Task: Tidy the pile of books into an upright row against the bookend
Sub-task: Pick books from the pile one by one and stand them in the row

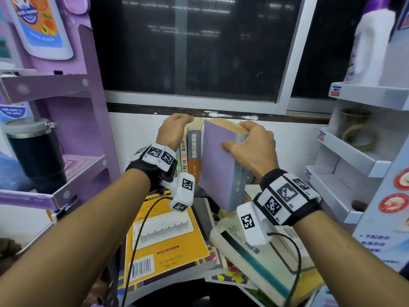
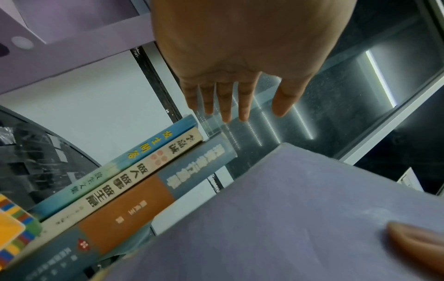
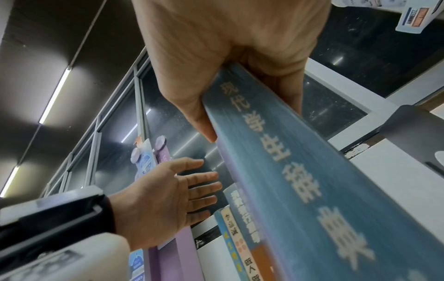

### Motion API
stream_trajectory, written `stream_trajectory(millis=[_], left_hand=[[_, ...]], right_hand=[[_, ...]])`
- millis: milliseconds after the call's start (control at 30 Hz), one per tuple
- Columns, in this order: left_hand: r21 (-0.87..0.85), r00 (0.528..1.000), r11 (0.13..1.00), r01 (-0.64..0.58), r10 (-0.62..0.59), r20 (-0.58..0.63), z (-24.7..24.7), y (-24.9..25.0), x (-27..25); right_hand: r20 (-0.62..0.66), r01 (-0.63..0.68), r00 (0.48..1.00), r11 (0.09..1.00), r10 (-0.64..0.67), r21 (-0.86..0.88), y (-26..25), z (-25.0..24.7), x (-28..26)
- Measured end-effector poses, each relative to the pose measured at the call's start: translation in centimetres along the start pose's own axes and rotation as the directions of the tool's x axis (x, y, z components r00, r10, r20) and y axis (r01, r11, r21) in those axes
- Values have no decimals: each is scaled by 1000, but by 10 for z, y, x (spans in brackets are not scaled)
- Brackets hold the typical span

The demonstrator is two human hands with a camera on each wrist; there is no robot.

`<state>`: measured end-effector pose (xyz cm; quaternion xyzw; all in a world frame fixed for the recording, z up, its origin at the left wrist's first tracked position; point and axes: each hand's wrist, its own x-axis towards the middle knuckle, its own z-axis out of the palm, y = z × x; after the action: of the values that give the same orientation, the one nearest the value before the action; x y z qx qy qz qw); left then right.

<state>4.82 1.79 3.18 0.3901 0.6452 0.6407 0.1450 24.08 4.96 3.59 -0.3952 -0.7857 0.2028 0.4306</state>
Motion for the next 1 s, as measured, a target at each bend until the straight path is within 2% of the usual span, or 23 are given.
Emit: stream_trajectory(millis=[133,367,600,1000], left_hand=[[70,999,997,33,-33,-12,8,-16,14],[111,998,993,38,-44,51,17,-35,32],[-1,998,999,39,-39,57,15,-47,44],[-11,999,999,-39,39,23,15,-64,53]], right_hand=[[-10,-34,999,999,34,0,11,7,15],[-38,-56,998,998,55,-29,21,29,37],[-42,-92,995,996,92,-4,23,74,53],[-21,-130,991,991,130,4,31,117,56]])
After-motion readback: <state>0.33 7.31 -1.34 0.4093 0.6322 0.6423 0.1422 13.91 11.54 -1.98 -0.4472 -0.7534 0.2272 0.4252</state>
